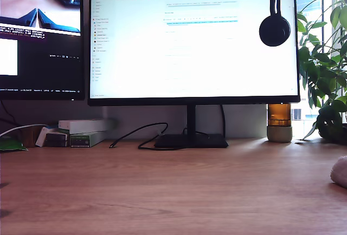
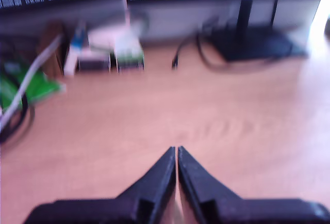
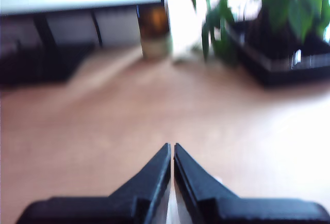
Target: Fold the tea towel to a neat square and place it to the right
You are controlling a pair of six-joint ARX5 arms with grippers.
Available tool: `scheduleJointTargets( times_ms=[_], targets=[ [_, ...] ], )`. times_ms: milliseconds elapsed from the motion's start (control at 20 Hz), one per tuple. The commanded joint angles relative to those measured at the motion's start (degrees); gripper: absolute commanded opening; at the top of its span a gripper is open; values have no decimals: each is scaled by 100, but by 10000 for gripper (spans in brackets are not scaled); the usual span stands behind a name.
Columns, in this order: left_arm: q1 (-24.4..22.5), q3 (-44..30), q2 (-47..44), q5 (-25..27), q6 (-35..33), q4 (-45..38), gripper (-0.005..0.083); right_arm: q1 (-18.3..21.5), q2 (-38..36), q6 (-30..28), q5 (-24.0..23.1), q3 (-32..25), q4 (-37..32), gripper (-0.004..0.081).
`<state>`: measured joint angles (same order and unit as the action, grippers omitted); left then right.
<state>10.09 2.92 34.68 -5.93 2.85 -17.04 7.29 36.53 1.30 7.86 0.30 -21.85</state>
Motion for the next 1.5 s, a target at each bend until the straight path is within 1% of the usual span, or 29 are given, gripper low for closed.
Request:
scheduleJointTargets(
  times_ms=[0,150,350,500,850,1000,1100,1200,1300,1450],
  targets=[
    [11,-87,-267,-2,-24,-52,-22,-68,-201,-85,118,-2,-101,-13],
    [9,-87,-752,0,-26,131,-22,-186,-553,-144,120,-2,98,-13],
    [9,-87,-1451,107,-33,822,-22,-319,-1117,-278,109,-2,402,-13],
    [9,-87,-1945,107,-28,1281,-22,-398,-1539,-297,109,-2,850,-13],
    [11,-87,-3099,133,28,2253,-22,-435,-2444,-289,59,-2,1587,-13],
    [11,-87,-3550,205,85,2809,-22,-439,-2782,-286,101,2,1847,-13],
    [9,-74,-3543,238,133,3102,-22,-442,-2951,-264,251,4,2175,-13],
    [9,-68,-3541,232,129,3560,-22,-442,-3008,-267,249,4,2629,-13],
    [9,-63,-3543,232,129,3530,-22,-437,-3008,-269,251,4,3064,-13],
    [9,-63,-3543,232,129,3556,-22,-439,-3008,-269,249,13,3073,-13]
  ],
)
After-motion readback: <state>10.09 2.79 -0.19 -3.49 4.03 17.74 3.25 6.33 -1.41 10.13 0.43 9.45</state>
